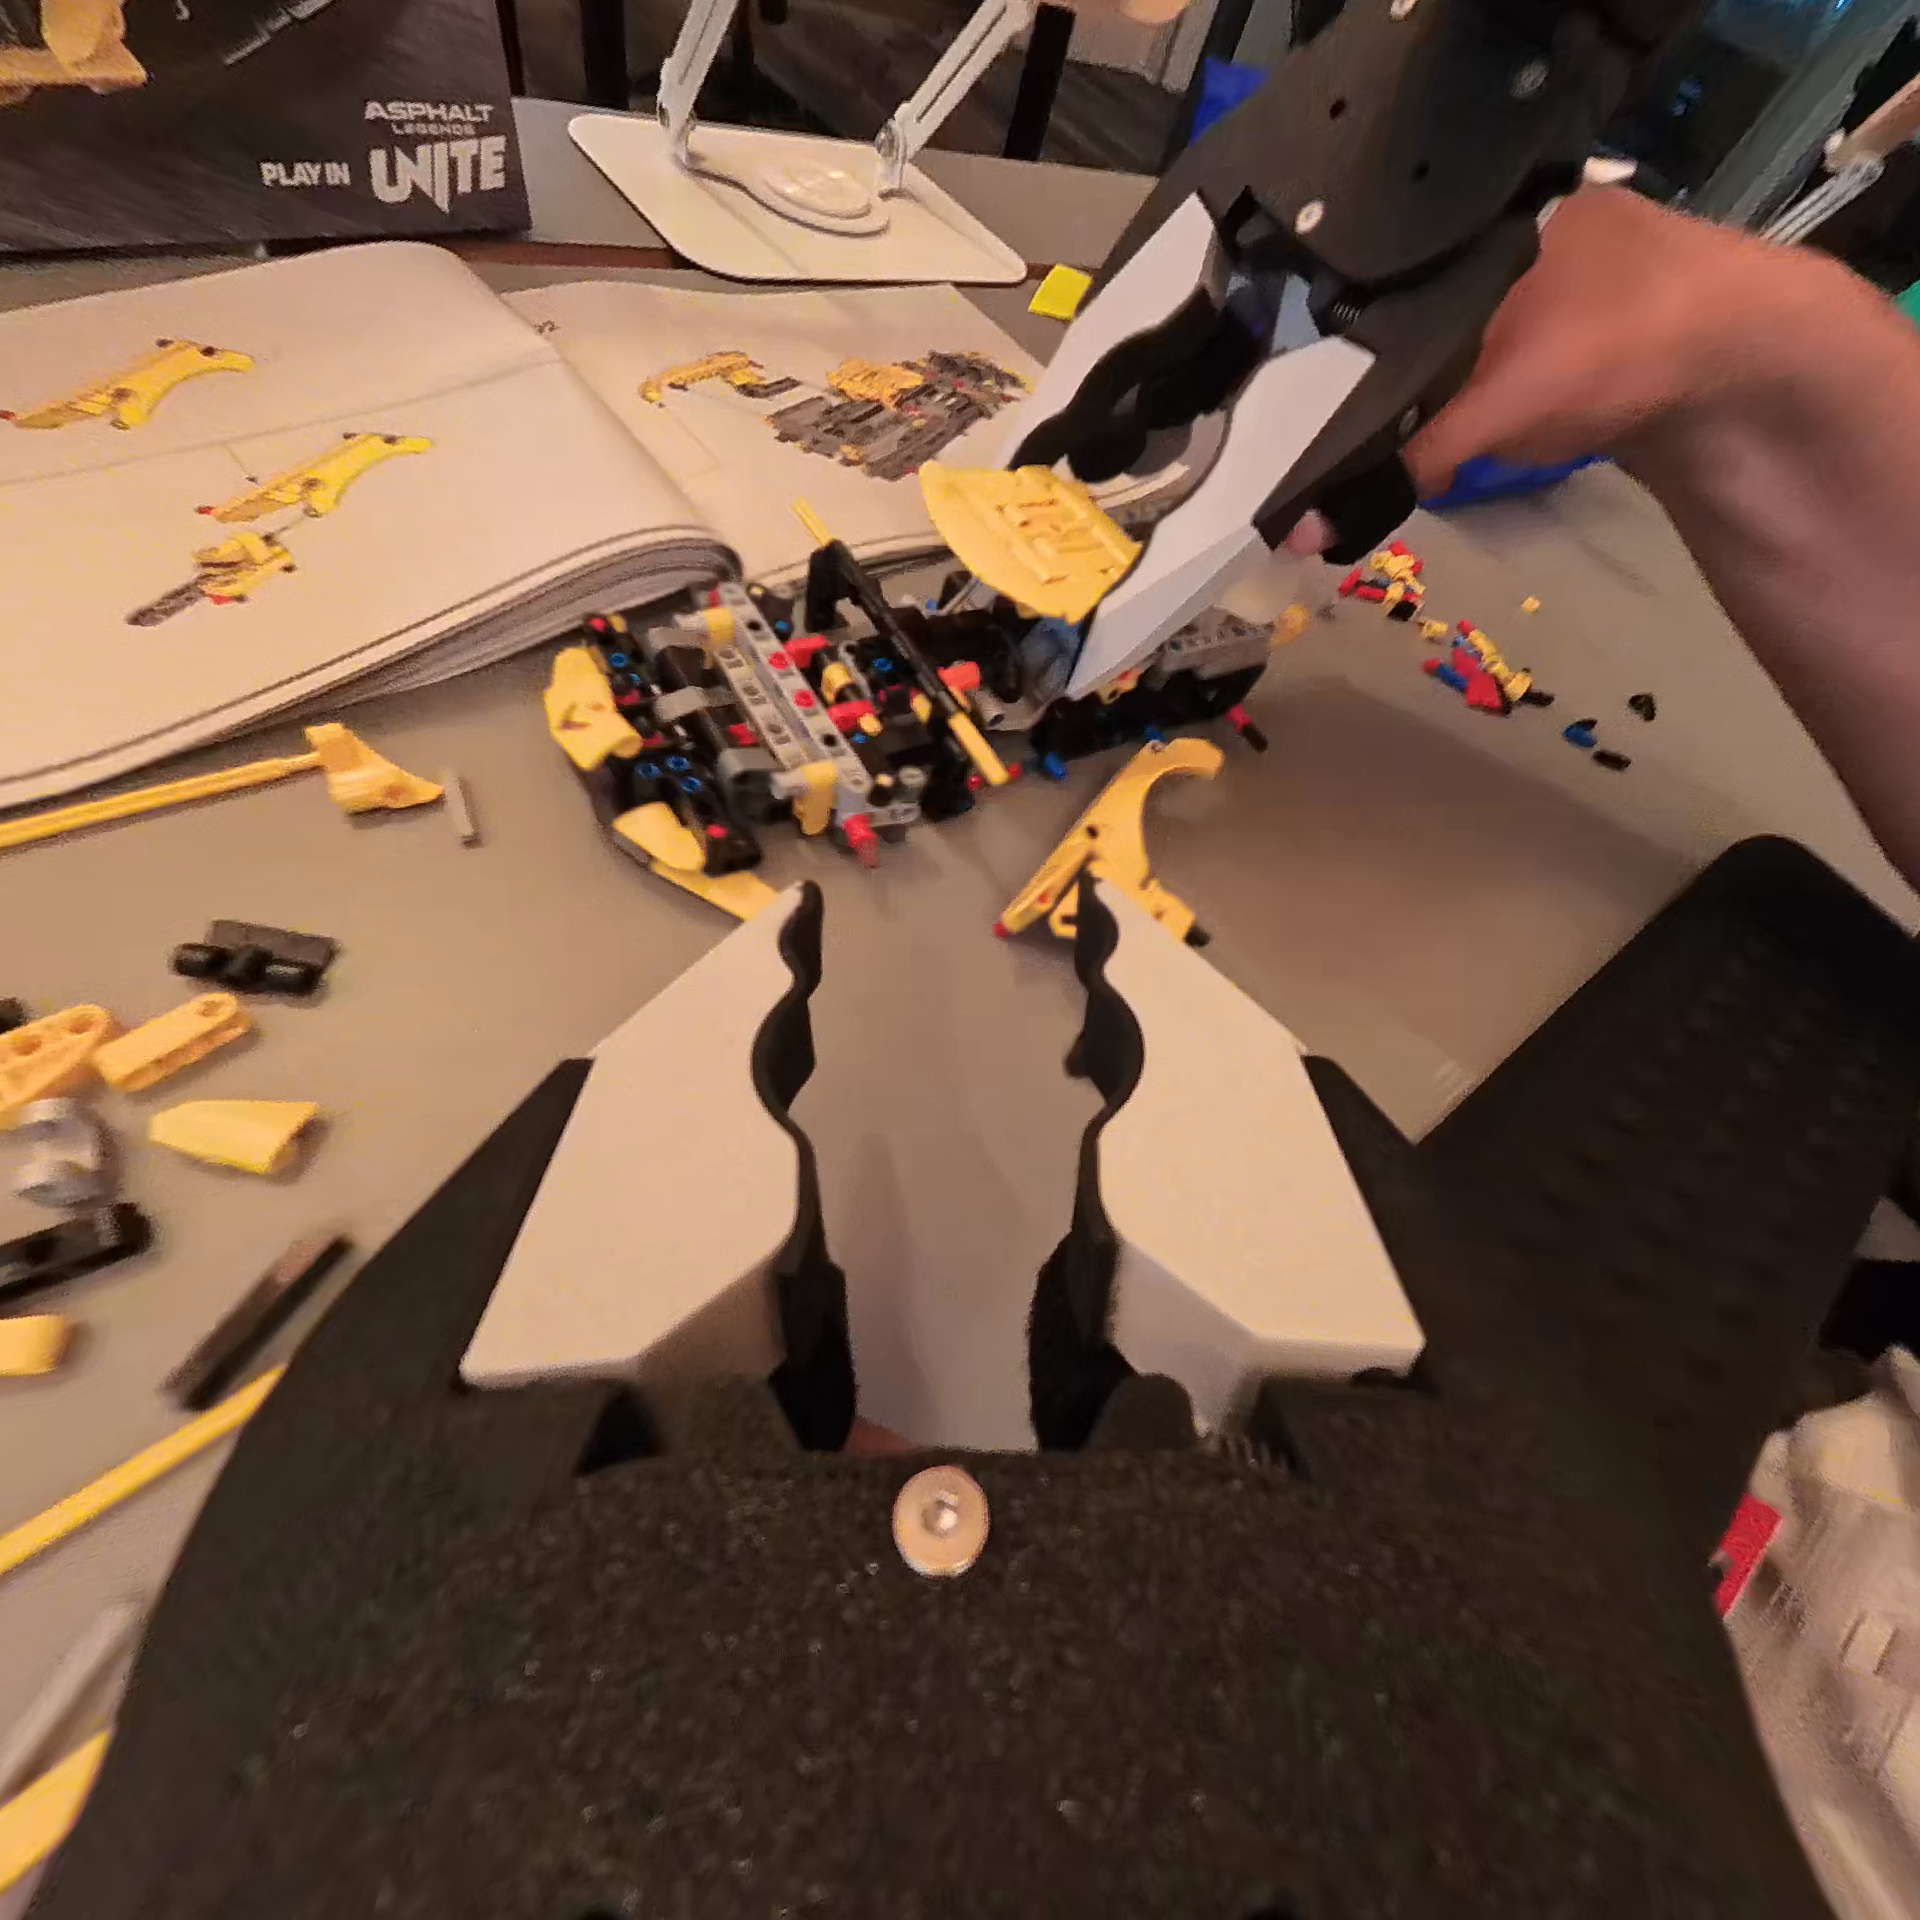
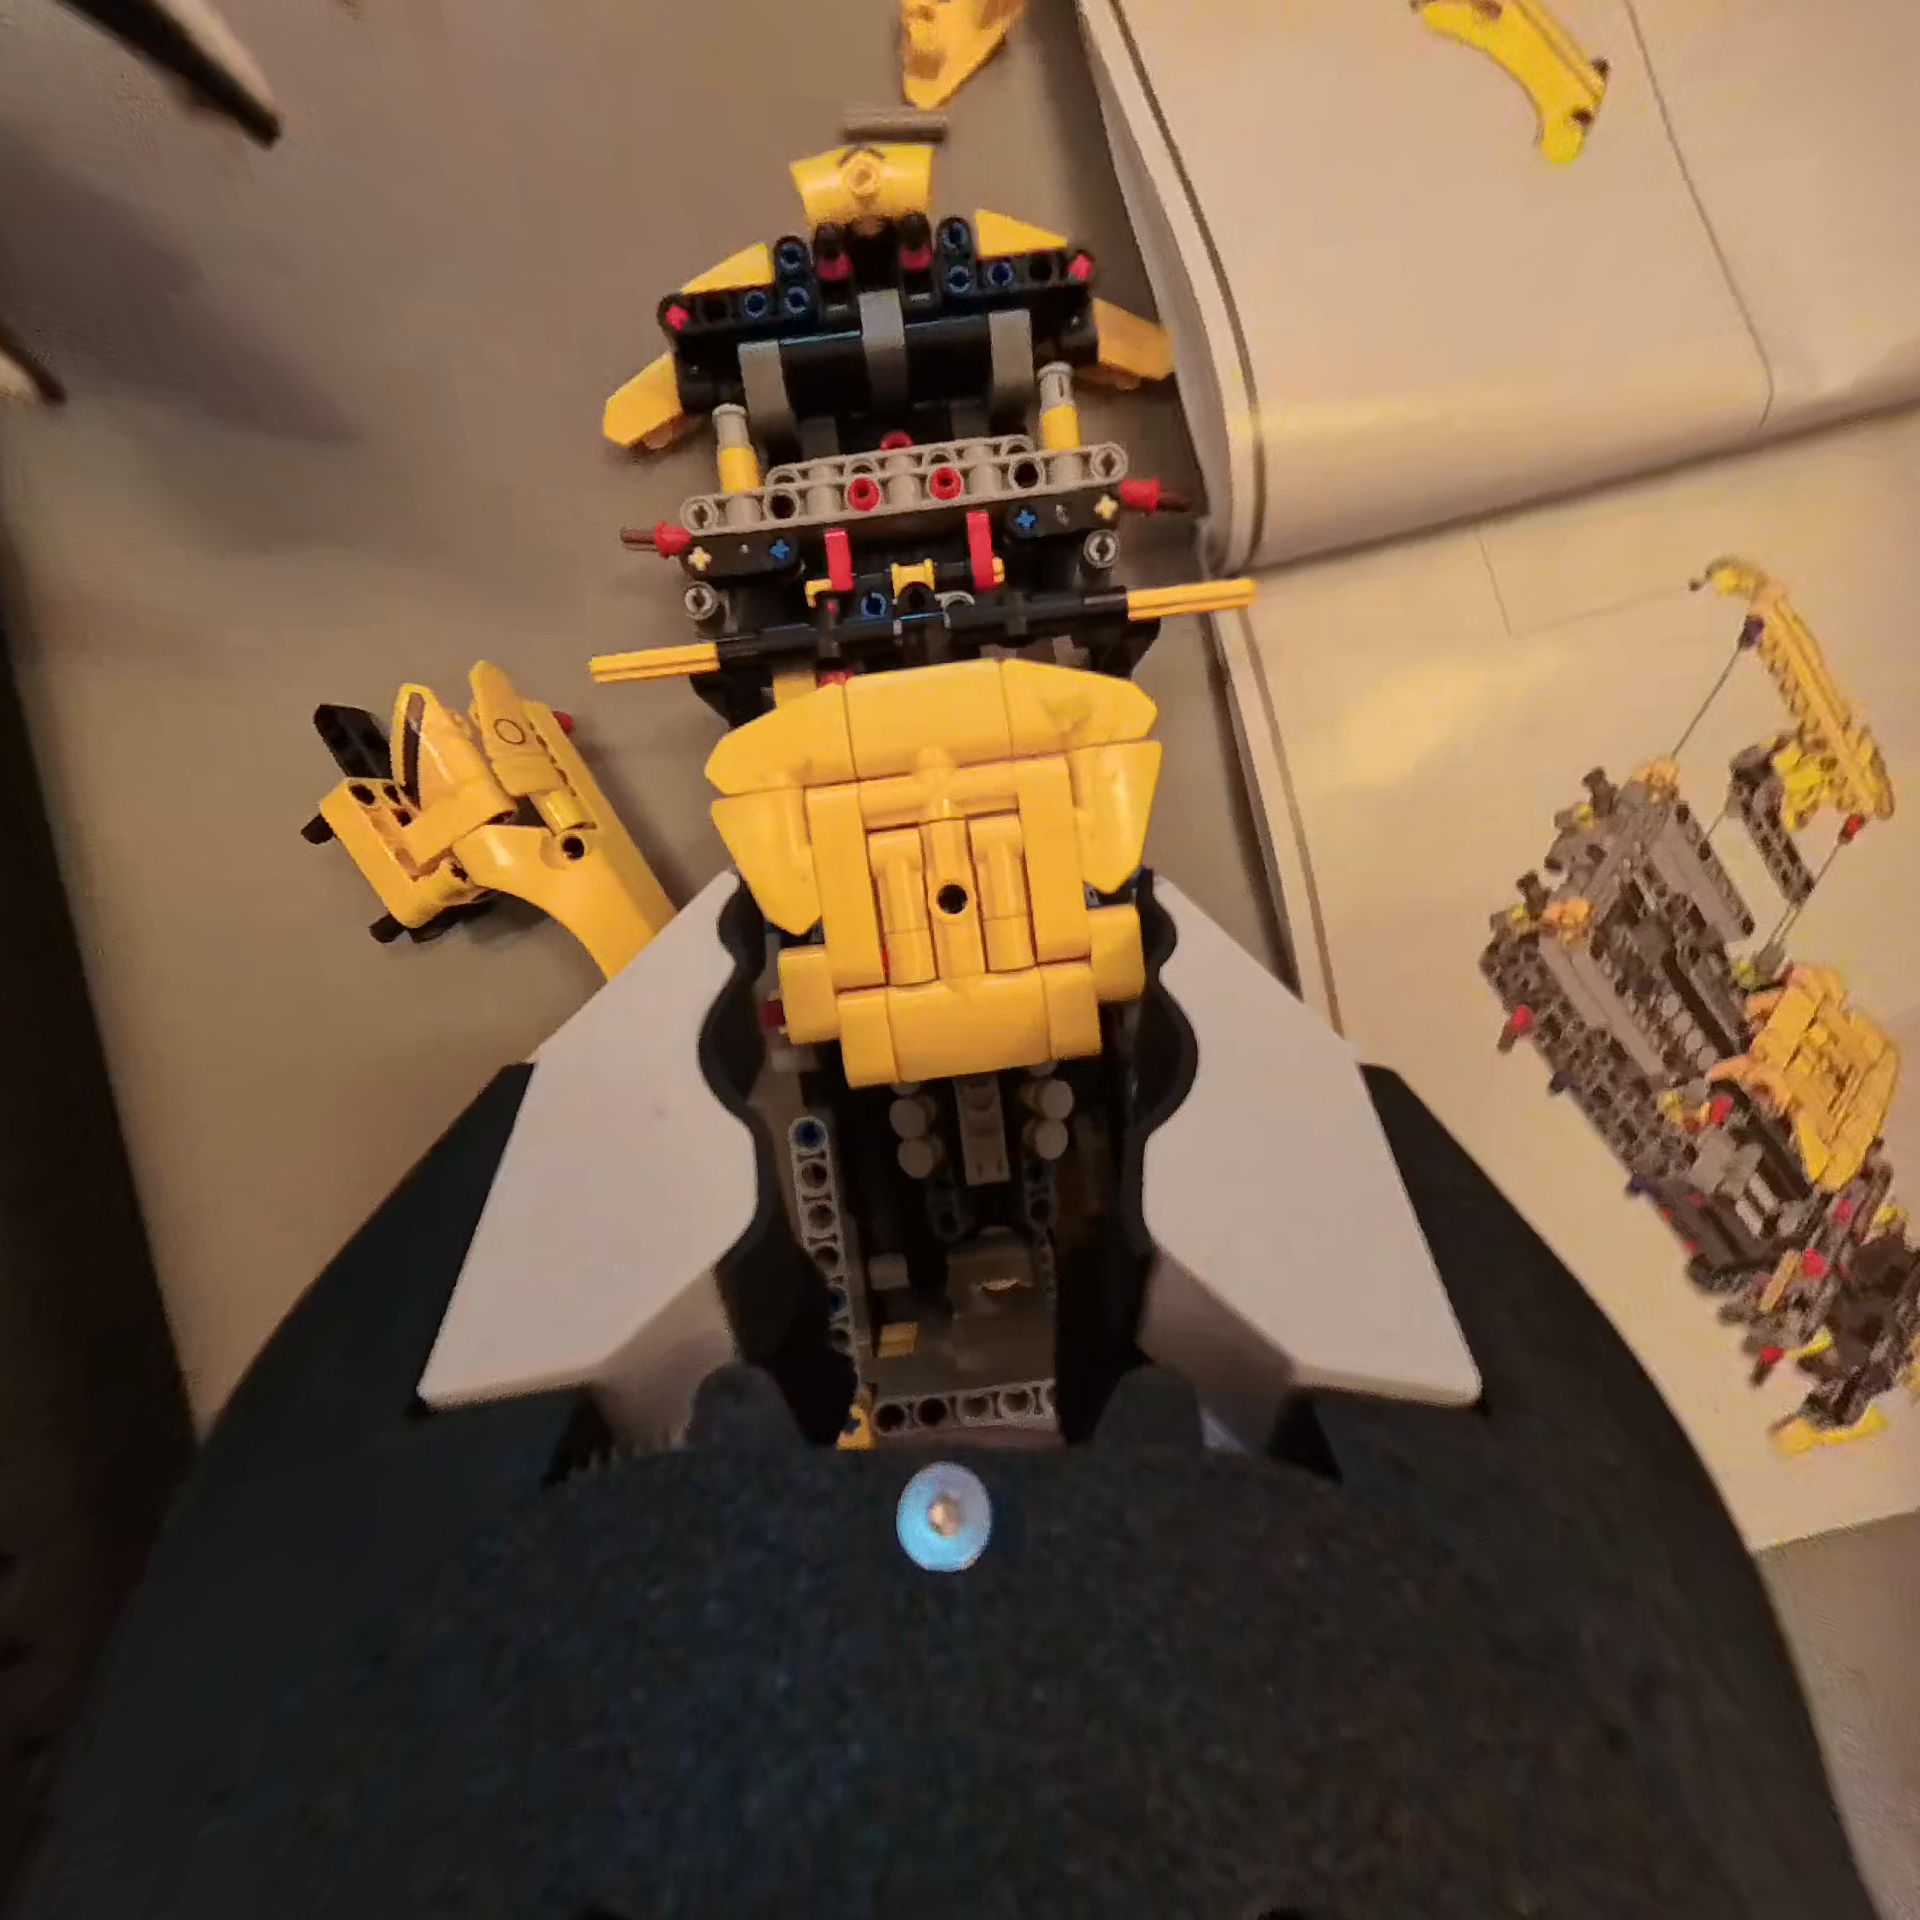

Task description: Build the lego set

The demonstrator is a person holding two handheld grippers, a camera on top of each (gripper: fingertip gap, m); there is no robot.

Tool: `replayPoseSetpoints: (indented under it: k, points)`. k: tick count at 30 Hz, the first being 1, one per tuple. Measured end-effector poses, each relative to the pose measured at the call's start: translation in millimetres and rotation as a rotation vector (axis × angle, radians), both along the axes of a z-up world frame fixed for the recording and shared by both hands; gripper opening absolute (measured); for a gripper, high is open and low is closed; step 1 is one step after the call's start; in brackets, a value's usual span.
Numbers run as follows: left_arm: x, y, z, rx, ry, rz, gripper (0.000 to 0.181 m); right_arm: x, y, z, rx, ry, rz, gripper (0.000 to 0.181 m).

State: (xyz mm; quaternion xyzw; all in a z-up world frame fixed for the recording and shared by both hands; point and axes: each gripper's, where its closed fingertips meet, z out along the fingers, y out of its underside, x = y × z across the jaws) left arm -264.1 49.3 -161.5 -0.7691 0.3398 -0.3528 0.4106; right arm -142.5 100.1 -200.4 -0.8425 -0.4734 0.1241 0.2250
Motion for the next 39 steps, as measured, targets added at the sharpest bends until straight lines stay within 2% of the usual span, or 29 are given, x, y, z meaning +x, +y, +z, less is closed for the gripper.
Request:
replayPoseSetpoints:
  k: [5,9,12,16,18,23,28,30,33,36,39]
  points:
    - [44,-29,0,-0.053,-0.046,-0.030,0.049,16,-16,6,-0.007,0.083,-0.142,0.065]
    - [72,-41,-2,0.012,0.004,-0.067,0.049,23,-41,15,-0.082,0.169,-0.268,0.066]
    - [76,-35,-11,0.102,0.117,-0.083,0.049,20,-59,14,-0.057,0.154,-0.265,0.065]
    - [64,-33,-15,0.206,0.219,-0.147,0.049,23,-66,8,-0.018,0.097,-0.255,0.065]
    - [51,-22,-13,0.235,0.257,-0.132,0.049,25,-69,8,-0.016,0.085,-0.283,0.065]
    - [30,14,-10,0.150,0.245,-0.112,0.049,40,-89,10,-0.005,0.082,-0.435,0.065]
    - [15,98,-24,0.257,0.436,-0.053,0.049,77,-104,9,0.020,0.031,-0.693,0.065]
    - [20,125,-29,0.283,0.495,-0.074,0.049,82,-109,6,0.020,0.003,-0.777,0.065]
    - [42,142,-36,0.322,0.561,-0.176,0.050,75,-107,1,-0.006,0.068,-0.886,0.065]
    - [61,144,-44,0.376,0.625,-0.290,0.049,69,-95,2,0.036,0.078,-0.930,0.065]
    - [60,165,-44,0.445,0.689,-0.295,0.049,52,-86,10,0.033,0.200,-0.941,0.072]
